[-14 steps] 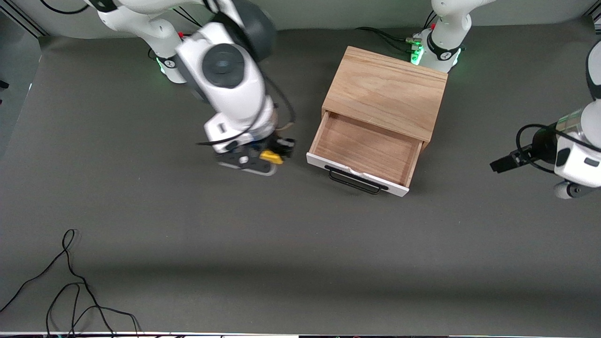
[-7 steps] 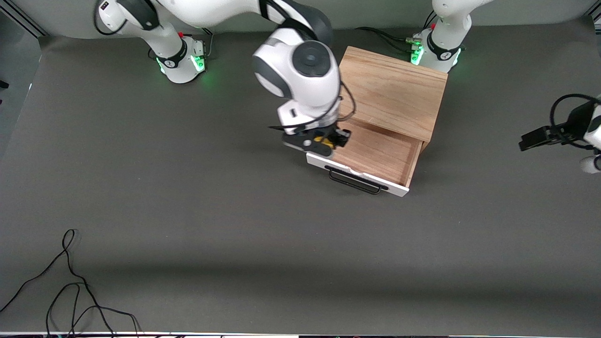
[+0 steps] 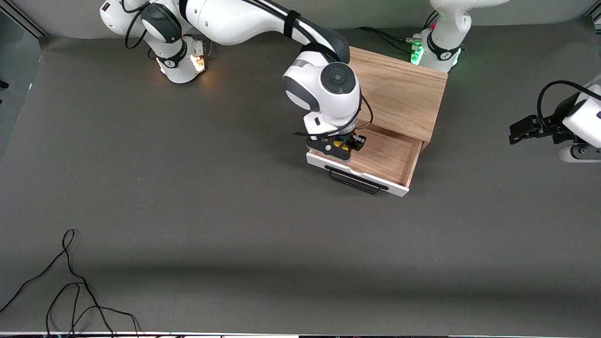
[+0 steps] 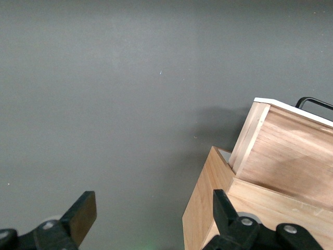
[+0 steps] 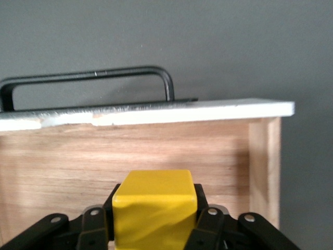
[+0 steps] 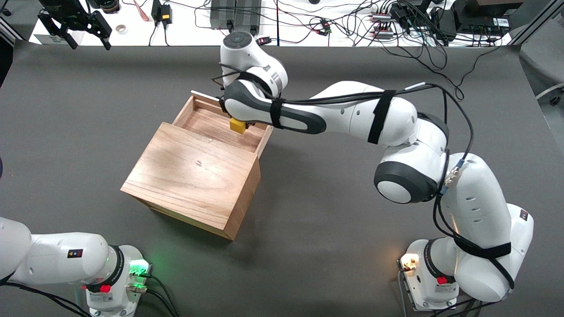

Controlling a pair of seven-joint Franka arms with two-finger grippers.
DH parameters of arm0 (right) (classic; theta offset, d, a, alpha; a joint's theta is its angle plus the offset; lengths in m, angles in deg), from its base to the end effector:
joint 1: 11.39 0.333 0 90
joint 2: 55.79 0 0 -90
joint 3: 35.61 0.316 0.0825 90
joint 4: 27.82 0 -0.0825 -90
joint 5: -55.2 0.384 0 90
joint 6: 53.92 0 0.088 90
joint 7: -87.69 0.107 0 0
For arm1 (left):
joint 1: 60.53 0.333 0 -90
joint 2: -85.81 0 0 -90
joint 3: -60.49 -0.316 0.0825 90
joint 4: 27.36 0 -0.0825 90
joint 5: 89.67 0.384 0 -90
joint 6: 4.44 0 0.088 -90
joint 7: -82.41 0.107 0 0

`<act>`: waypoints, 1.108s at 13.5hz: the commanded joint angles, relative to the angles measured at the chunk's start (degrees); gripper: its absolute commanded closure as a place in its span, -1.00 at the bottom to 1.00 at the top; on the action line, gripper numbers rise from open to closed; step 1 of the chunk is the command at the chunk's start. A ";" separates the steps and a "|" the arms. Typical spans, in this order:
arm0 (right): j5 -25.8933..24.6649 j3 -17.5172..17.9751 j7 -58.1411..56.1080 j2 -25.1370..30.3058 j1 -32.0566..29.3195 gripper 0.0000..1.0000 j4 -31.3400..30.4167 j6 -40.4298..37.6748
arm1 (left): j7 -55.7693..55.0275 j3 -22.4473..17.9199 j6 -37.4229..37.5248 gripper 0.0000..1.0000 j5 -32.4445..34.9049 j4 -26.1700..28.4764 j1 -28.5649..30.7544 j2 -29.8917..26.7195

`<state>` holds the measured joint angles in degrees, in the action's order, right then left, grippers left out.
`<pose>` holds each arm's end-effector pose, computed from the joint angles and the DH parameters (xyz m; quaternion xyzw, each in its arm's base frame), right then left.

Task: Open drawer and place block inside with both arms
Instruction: 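Lower the yellow cube into the open drawer with the right gripper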

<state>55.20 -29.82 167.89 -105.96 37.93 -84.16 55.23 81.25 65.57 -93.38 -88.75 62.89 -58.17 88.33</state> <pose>0.4695 0.6228 0.3411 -0.9708 0.2355 0.0259 0.0377 0.5640 -0.0240 0.5964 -0.9993 0.0137 0.0331 0.0072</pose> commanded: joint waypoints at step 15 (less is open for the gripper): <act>-0.35 -0.78 3.30 -2.14 0.78 -0.88 2.47 -0.34 | 1.43 -1.83 -1.94 -1.00 -0.31 1.68 -2.62 -1.73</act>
<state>55.20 -30.04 170.63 -109.35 38.48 -83.05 56.08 81.53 65.00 -94.77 -88.75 63.00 -59.68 88.14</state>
